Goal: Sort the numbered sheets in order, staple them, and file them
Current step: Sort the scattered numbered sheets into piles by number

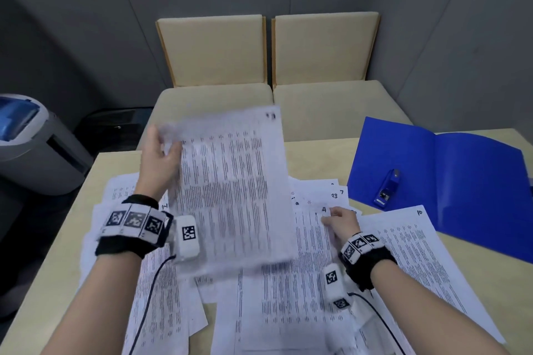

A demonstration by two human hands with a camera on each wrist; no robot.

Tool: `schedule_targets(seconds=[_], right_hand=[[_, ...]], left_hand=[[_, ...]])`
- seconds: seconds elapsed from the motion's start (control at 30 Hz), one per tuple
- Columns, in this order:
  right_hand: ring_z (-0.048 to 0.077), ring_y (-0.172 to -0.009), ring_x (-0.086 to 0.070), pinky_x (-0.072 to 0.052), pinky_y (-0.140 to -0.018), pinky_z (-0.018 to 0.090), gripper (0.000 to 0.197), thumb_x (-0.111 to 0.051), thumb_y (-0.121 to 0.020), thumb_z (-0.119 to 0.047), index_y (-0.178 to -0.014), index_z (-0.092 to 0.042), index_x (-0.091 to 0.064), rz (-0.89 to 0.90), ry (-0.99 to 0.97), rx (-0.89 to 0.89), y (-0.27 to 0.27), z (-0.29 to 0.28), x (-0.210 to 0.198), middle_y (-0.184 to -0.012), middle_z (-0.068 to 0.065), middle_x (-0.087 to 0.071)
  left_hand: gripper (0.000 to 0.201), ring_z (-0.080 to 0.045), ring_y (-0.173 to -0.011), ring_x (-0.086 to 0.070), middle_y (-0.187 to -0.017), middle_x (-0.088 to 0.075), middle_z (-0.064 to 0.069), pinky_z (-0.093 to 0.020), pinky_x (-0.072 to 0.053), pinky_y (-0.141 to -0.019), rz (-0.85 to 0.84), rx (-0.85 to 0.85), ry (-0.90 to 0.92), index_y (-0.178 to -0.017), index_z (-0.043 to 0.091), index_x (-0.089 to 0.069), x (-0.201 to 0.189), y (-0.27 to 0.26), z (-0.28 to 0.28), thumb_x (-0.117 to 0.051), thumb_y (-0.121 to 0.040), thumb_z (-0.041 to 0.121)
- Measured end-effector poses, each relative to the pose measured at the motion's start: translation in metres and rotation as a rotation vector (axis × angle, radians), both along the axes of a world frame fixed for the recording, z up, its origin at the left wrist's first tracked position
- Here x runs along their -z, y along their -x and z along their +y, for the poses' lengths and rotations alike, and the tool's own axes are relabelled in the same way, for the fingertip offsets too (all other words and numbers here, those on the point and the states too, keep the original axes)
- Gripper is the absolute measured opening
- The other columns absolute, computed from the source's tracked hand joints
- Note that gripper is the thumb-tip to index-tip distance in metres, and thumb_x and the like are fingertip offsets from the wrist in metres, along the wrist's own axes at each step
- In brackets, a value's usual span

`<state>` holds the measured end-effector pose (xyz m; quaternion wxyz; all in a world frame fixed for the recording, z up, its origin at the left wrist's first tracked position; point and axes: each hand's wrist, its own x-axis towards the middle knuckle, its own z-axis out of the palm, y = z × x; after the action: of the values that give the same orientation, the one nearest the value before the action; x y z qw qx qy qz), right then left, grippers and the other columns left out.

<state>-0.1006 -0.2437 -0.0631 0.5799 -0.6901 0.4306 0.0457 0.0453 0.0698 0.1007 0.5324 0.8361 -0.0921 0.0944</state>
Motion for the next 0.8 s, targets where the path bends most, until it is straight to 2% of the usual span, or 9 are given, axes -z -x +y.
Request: schedule_targets(seconds=[0.1,0.2,0.3,0.37,0.47,0.53,0.6,0.67,0.8], right_hand=[[0.031,-0.076,-0.063,-0.052,-0.077,0.043,0.011,-0.056,-0.085,0.007,-0.089,-0.001,-0.062,-0.068,-0.263,0.083,0.001,0.001,0.000,-0.079,0.018,-0.064],[0.024,-0.061,-0.056,-0.044,-0.056,0.027,0.006,-0.056,-0.089,-0.004,-0.091,-0.005,-0.062,-0.039,-0.282,0.055,0.003,0.003,0.000,-0.074,0.014,-0.062],[0.017,-0.049,-0.050,-0.038,-0.046,0.022,0.010,-0.052,-0.093,-0.007,-0.085,-0.009,-0.058,-0.058,-0.383,0.115,0.006,0.007,-0.001,-0.060,0.005,-0.055],[0.012,-0.041,-0.047,-0.036,-0.045,0.023,0.024,-0.053,-0.095,-0.026,-0.075,-0.014,-0.056,-0.082,-0.503,0.141,0.011,0.009,-0.006,-0.051,-0.002,-0.053],[0.018,-0.074,-0.061,-0.047,-0.061,0.032,0.022,-0.062,-0.089,-0.037,-0.096,-0.016,-0.061,-0.081,-0.532,0.051,0.016,0.013,-0.010,-0.087,0.007,-0.065],[0.029,-0.094,-0.061,-0.053,-0.080,0.044,0.031,-0.067,-0.086,-0.009,-0.113,-0.010,-0.051,-0.068,-0.361,-0.025,0.016,0.014,-0.007,-0.107,0.015,-0.058],[0.037,-0.103,-0.060,-0.049,-0.093,0.053,0.031,-0.060,-0.082,0.009,-0.104,-0.010,-0.050,-0.014,-0.163,-0.106,0.015,0.014,-0.002,-0.108,0.019,-0.056],[0.035,-0.101,-0.062,-0.049,-0.094,0.054,0.027,-0.057,-0.080,0.006,-0.095,-0.017,-0.054,0.027,-0.042,-0.184,0.016,0.013,0.004,-0.107,0.017,-0.063],[0.024,-0.102,-0.059,-0.046,-0.101,0.044,0.024,-0.056,-0.081,0.003,-0.101,-0.010,-0.050,0.020,-0.003,-0.185,0.015,0.015,0.001,-0.108,0.005,-0.062]], left_hand=[[0.020,-0.015,-0.050,-0.049,-0.096,-0.061,-0.025,-0.028,-0.044,-0.042,0.316,0.104,-0.107,-0.114,0.005,-0.044,0.051,0.014,-0.003,-0.049,-0.095,0.010],[0.040,-0.024,-0.059,-0.060,-0.121,-0.057,-0.027,-0.032,-0.050,-0.050,0.495,0.187,-0.250,-0.134,0.013,-0.036,0.114,0.047,-0.020,-0.045,-0.095,0.018],[0.042,-0.020,-0.058,-0.060,-0.122,-0.057,-0.018,-0.027,-0.052,-0.046,0.608,0.233,-0.249,-0.139,0.017,-0.033,0.144,0.089,-0.044,-0.040,-0.098,0.016],[0.040,-0.029,-0.080,-0.066,-0.120,-0.059,-0.016,-0.035,-0.056,-0.066,0.614,0.208,-0.266,-0.138,0.016,-0.033,0.155,0.103,-0.055,-0.039,-0.099,0.013],[0.034,-0.030,-0.100,-0.060,-0.125,-0.058,-0.018,-0.035,-0.048,-0.085,0.601,0.168,-0.307,-0.131,0.010,-0.037,0.167,0.107,-0.064,-0.039,-0.097,0.008],[0.035,-0.029,-0.111,-0.055,-0.132,-0.052,-0.015,-0.034,-0.044,-0.091,0.597,0.133,-0.314,-0.131,0.007,-0.038,0.170,0.106,-0.071,-0.042,-0.096,0.010],[0.032,-0.026,-0.111,-0.052,-0.128,-0.048,-0.011,-0.034,-0.043,-0.089,0.478,0.028,-0.352,-0.126,0.009,-0.042,0.167,0.099,-0.075,-0.045,-0.095,0.015],[0.033,-0.025,-0.113,-0.047,-0.126,-0.045,-0.009,-0.037,-0.040,-0.092,0.332,-0.072,-0.556,-0.126,0.013,-0.043,0.166,0.080,-0.074,-0.045,-0.094,0.020],[0.030,-0.024,-0.112,-0.050,-0.122,-0.053,-0.003,-0.044,-0.032,-0.103,0.404,0.011,-0.943,-0.120,0.020,-0.051,0.161,0.043,-0.060,-0.044,-0.093,0.030]])
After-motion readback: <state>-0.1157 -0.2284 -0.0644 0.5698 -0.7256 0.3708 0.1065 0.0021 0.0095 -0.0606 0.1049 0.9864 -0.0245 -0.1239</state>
